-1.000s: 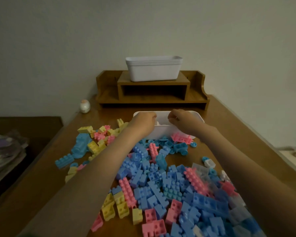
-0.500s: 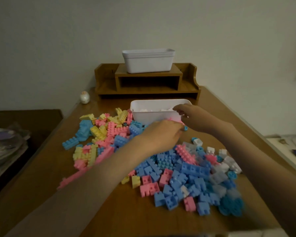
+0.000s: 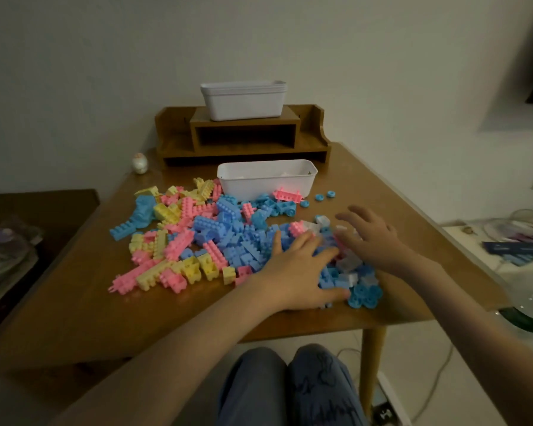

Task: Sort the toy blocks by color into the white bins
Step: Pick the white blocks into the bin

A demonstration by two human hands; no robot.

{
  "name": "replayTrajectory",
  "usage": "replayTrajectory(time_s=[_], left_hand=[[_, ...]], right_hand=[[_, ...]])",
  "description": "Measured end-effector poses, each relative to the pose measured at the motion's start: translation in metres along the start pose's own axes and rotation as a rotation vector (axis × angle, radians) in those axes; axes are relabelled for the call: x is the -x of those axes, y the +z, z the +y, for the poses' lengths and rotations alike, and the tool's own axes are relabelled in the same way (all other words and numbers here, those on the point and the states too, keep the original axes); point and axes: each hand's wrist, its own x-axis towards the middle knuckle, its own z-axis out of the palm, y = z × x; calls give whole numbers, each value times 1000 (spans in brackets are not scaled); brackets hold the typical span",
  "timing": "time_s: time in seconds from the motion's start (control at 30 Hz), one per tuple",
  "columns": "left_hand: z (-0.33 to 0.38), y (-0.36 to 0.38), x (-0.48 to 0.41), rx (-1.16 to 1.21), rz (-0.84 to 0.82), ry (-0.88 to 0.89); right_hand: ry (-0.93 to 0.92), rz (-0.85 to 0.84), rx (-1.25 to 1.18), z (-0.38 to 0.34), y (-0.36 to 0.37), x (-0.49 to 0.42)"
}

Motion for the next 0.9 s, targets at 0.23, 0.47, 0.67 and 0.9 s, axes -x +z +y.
replayTrajectory(time_s=[0.23, 0.47, 0.67, 0.9], left_hand=[[-27, 7, -1, 5, 155, -175], [-59, 7, 0, 100, 193, -249], [-81, 4, -2, 161, 239, -246], [-85, -16, 7, 247, 328, -190]], right_hand=[[105, -86, 64, 19, 27, 30], [122, -10, 0, -5, 40, 9], [103, -10, -2, -18, 49, -12], [65, -17, -24, -23, 48, -19]])
